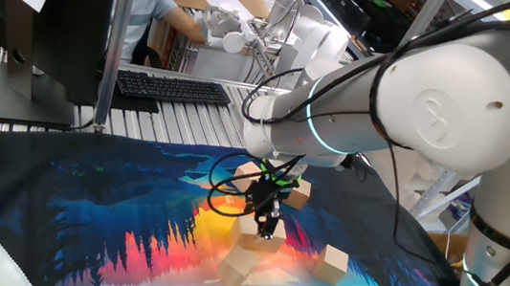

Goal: Stack the blocks into a pyramid shape

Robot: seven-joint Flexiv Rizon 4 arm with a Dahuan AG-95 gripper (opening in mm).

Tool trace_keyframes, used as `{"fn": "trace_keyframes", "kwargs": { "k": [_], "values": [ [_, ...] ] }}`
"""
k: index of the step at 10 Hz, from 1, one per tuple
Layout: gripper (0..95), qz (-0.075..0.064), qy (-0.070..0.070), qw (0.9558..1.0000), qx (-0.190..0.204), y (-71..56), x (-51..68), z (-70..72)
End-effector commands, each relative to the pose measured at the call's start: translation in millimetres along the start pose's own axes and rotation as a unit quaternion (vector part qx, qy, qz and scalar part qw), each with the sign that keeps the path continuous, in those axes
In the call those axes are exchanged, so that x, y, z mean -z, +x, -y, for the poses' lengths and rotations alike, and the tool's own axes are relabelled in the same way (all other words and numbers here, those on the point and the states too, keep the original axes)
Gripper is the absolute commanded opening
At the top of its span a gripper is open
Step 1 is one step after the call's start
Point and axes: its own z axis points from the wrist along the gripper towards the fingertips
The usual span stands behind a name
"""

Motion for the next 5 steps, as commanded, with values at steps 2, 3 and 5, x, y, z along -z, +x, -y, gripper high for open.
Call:
{"fn": "trace_keyframes", "kwargs": {
  "k": [2,3,5],
  "values": [
    [57.0,0.005,-0.003,1.0,-0.001,0.9,-8.5,0.4],
    [38.0,0.005,-0.003,1.0,0.001,0.9,-9.1,0.4],
    [0.0,0.006,-0.003,1.0,0.003,0.8,-9.1,0.4]
  ]
}}
